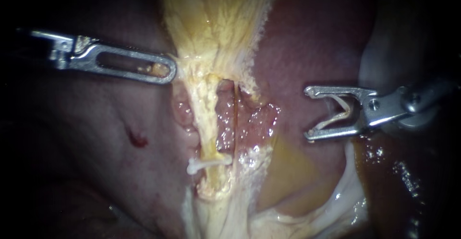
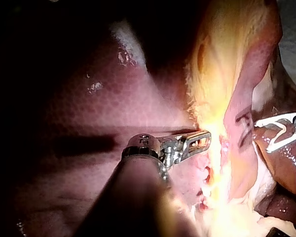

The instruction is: Clipping second clip left tube

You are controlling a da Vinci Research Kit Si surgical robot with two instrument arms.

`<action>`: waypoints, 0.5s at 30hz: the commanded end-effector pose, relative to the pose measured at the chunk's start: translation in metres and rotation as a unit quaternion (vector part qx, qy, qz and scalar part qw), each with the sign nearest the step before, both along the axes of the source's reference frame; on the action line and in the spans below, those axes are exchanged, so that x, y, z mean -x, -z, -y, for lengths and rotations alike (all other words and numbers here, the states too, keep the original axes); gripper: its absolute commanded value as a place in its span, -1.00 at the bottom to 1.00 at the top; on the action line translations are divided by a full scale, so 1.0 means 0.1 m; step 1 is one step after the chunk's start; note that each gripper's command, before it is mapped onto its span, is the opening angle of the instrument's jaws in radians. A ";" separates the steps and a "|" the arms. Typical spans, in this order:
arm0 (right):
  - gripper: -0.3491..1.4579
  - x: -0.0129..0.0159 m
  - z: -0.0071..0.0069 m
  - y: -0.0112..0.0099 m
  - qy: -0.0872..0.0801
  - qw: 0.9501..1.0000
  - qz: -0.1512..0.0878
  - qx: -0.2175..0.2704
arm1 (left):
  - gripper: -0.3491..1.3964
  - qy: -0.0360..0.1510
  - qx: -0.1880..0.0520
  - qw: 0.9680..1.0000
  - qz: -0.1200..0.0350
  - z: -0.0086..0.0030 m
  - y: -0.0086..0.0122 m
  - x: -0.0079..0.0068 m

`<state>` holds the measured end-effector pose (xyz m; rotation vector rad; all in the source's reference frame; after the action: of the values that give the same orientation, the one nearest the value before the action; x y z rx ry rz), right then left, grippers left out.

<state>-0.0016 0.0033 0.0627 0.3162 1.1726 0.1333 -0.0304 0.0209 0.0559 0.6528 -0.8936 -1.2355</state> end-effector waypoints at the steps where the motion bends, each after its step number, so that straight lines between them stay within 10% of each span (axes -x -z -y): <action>1: -0.06 -0.002 0.001 0.001 0.001 1.000 -0.001 0.000 | -1.00 0.000 0.000 1.000 0.000 0.000 -0.001 0.000; 15: -0.06 -0.076 0.044 -0.017 0.016 0.999 -0.025 -0.030 | -1.00 0.000 0.000 1.000 0.000 0.001 -0.002 -0.001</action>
<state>0.0065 -0.0014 0.0647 0.3964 1.2156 0.1322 -0.0303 0.0207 0.0561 0.6527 -0.8941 -1.2347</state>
